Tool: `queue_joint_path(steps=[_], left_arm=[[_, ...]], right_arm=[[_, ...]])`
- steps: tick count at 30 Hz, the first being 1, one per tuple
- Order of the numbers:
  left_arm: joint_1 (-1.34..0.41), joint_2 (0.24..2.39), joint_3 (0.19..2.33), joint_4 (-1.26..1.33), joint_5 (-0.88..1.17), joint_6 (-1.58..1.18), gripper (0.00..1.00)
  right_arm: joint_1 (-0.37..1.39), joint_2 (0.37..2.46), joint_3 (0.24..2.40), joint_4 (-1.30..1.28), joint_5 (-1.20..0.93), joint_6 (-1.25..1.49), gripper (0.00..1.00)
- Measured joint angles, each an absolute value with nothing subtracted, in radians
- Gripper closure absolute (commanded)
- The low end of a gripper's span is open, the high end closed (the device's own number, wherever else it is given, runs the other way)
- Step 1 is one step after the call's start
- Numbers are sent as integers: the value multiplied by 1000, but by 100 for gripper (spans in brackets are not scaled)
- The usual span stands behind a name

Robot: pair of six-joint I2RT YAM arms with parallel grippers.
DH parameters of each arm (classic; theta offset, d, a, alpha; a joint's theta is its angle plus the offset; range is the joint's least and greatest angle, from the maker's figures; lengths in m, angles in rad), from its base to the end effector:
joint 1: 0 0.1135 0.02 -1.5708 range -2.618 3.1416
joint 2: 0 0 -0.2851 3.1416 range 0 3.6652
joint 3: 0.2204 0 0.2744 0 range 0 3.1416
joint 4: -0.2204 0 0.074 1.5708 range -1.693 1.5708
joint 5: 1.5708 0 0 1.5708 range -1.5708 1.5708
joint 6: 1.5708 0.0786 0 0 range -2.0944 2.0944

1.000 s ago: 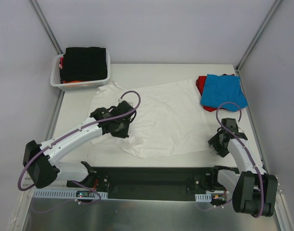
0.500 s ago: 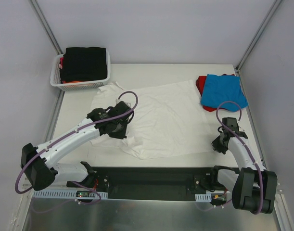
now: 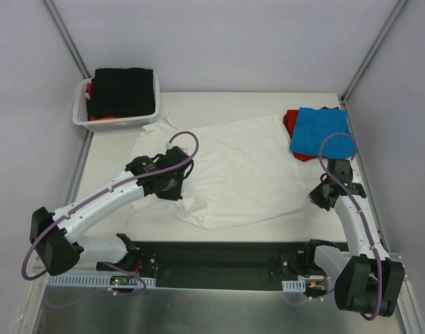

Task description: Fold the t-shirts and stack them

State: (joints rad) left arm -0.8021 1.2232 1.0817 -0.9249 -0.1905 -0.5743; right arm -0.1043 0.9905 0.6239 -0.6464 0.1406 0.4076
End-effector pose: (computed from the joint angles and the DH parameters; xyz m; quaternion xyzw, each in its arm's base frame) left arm 0.1980 -0.1834 0.2708 0.0860 0.9604 -0.0866 0.2504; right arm 0.2132 -0.0334 0.1831 0.2615 0.9228 -0.0253 0.2817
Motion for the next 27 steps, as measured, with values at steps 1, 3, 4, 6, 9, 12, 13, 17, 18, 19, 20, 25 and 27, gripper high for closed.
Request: queue_joint_path(steps=[1,3,4,6,9,12,13,17,18,19,20,25,27], left_arm=[[-797,1224,1084,-927,-192,-578,100],[-789,1224,1093,-933,-199,-587,100],[-783,1224,1099,-935,-207,-591,100],[-770,1224,1115,-947,-228,-603,100],[-749,1224,1134,-973,-258,-628,100],[-738,1213,1141,-1010,-295,-657,100],[-737,1205,1142,-1025,-307,-667,100],[-731,1149,1150,-1106,-352,-709,100],[-731,1134,1157,-1127,-363,-720,100],[-731,1120,1165,-1146,-376,-731,100],[-731,1110,1173,-1165,-383,-742,100],[-731,1056,1211,-1253,-426,-803,100],[-731,1044,1215,-1280,-435,-827,100]], right_arm=[[-104,984,647,-656,141,401,99],[-104,979,687,-675,140,386,99],[-104,979,701,-683,139,378,99],[-104,980,721,-702,131,361,99],[-104,987,738,-728,117,339,99],[-105,999,748,-747,102,316,99],[-105,1002,751,-752,96,308,99],[-108,1022,764,-767,78,277,99],[-109,1028,768,-770,73,271,99],[-110,1036,775,-773,69,266,99],[-111,1042,781,-776,66,260,99],[-118,1094,837,-791,49,228,99],[-124,1129,868,-793,36,213,99]])
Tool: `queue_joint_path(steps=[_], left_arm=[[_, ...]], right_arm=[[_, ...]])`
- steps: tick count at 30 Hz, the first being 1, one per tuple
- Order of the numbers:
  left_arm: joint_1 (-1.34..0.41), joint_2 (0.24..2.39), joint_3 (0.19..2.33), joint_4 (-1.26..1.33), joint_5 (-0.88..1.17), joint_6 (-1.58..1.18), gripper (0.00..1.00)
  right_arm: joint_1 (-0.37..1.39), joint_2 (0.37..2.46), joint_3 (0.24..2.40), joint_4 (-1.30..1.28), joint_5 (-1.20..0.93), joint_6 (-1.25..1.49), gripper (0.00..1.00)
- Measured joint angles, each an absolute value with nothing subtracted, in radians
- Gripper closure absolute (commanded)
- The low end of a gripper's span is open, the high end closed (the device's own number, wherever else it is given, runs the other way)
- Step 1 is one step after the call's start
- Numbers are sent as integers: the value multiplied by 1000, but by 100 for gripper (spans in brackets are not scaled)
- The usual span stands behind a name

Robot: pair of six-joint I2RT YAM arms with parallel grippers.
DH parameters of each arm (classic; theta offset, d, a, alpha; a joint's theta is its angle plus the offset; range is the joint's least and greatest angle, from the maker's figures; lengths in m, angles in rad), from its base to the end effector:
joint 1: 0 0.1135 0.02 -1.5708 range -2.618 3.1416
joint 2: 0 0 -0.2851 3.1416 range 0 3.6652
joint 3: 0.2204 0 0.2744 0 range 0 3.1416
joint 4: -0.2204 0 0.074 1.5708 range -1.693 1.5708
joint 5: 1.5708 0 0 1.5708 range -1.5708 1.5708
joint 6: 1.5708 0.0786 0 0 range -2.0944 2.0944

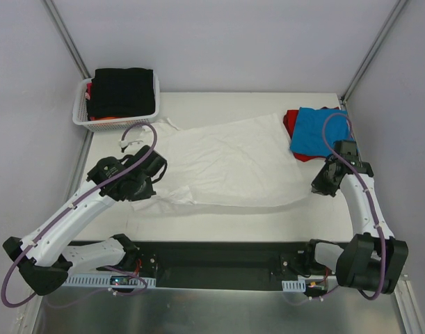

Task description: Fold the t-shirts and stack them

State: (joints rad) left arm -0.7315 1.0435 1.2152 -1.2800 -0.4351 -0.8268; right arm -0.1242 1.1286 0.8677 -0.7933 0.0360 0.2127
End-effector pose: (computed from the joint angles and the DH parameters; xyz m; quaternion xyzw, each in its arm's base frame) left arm 0.1672 -0.1056 0.3347 -0.0947 0.9470 -0.0078 0.3069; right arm 0.2453 -0.0335 0.2274 0.1666 0.9522 -0.0061 0.2559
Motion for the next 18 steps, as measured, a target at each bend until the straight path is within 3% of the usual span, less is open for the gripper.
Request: queue_joint_path(steps=[18], left_arm=[[-731,1031,1258,-1323,-486,-946,100]], right_arm=[[-196,1328,1034,-796,-110,121,99]])
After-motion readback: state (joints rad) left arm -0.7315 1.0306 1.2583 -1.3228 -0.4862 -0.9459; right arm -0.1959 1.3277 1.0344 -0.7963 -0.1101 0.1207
